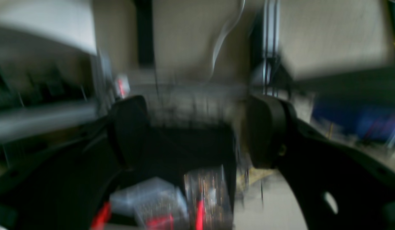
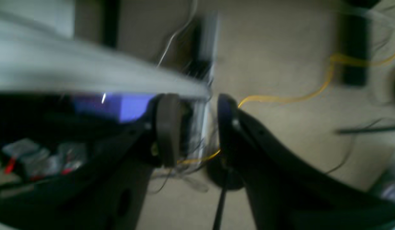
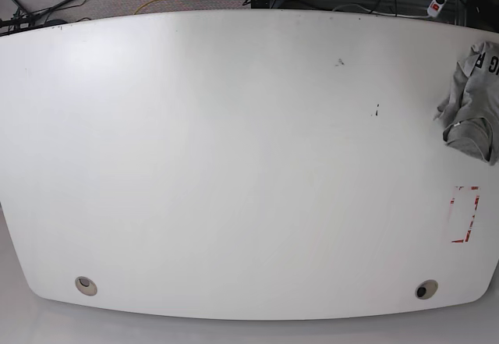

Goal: Fold the T-shirt properly

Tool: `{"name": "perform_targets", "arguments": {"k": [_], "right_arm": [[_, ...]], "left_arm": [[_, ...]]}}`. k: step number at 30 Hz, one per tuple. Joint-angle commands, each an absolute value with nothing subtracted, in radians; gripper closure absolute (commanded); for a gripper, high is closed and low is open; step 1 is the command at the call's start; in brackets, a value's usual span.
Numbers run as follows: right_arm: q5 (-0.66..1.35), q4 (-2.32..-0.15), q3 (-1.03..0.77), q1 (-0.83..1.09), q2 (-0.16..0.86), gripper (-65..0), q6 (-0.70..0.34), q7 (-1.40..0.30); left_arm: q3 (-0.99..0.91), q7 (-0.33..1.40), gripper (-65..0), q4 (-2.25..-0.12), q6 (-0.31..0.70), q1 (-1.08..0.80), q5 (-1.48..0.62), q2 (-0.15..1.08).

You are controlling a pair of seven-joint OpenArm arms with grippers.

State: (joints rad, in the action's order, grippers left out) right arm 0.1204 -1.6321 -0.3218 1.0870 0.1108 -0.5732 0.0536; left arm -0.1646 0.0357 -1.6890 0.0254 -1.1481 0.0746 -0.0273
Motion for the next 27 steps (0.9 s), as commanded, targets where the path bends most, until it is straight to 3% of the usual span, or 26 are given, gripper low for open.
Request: {"name": "perform_targets", "arguments": {"k": [1,6,13,21,27], "right_arm": [[0.136,-1.567,-0.298,1.086,0.134,-18.9,-0.556,0.087],[0.133,-1.414,-0.252,0.990,0.136,-18.9,-0.555,0.087],[0.054,-1.124,-0.208,0.783,0.151,-18.7,-0.555,0.088],[-0.025,-0.908,-0.202,0.595,0.151,-18.7,-0.552,0.081],[-0.074,-0.742,-0.202,0.469,0.156,-18.7,-0.481,0.085]], "left_arm": [[-0.163,0.025,-44.0,-1.603,0.024,-1.122,0.076,-0.028],[-0.165,0.035,-43.9,-1.461,0.024,-1.027,0.081,-0.028],[-0.165,0.185,-44.0,-1.225,0.025,-0.823,0.081,-0.027],[-0.163,0.194,-44.0,-0.998,0.028,-0.633,0.082,-0.005],[-0.165,0.189,-44.2,-0.733,0.027,-0.441,0.081,-0.004]]}}
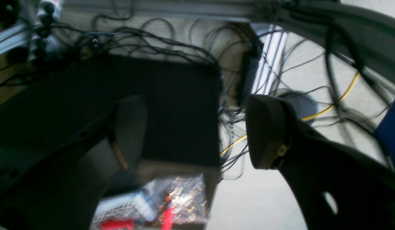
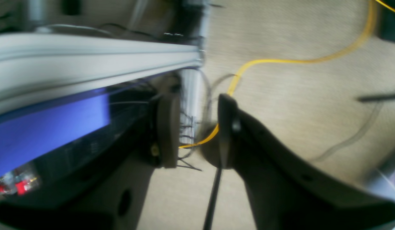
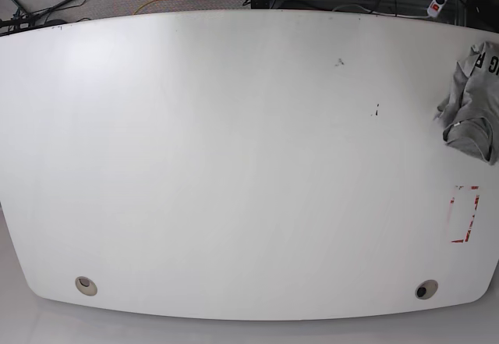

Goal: Fold the T-shirt properly

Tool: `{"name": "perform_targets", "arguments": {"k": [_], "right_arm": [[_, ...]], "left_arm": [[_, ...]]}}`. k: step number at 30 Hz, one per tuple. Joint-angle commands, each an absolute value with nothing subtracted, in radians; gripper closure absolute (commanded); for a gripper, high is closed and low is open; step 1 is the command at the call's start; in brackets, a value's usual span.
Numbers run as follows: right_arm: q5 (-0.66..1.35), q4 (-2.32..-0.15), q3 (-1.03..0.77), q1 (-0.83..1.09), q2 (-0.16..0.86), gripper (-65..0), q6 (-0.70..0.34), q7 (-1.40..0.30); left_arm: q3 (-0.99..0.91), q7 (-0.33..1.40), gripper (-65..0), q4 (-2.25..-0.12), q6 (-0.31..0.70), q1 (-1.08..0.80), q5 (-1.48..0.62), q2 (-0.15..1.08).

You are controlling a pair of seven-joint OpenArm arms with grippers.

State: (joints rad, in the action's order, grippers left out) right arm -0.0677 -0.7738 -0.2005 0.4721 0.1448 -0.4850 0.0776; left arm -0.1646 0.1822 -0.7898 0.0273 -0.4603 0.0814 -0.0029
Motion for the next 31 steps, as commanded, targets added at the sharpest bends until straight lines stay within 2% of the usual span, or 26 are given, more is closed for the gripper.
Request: {"name": "perform_targets", "arguments": {"k": [1,6,16,23,31], "right_arm": [[-0.079,-0.722,-0.200,0.452,0.156,-18.7,-0.476,0.085],[-0.116,-0.590,-0.200,0.355,0.156,-18.9,-0.458,0.085],[-0.151,-0.380,-0.200,0.199,0.156,-19.0,-0.390,0.085],[-0.151,-0.337,-0.200,0.157,0.153,-19.2,-0.378,0.081],[-0.151,-0.337,-0.199,0.157,0.153,-19.2,-0.367,0.081]], "left_arm": [[-0.165,0.189,-44.2,-0.693,0.027,-0.415,0.081,-0.004],[-0.165,0.188,-44.2,-0.487,0.024,-0.280,0.082,-0.004],[-0.165,0.107,-44.2,-0.269,0.022,-0.160,0.082,0.002],[-0.165,0.065,-44.2,-0.216,-0.031,-0.133,0.082,0.027],[-0.165,0.065,-44.3,-0.216,-0.033,-0.131,0.084,0.044]]}}
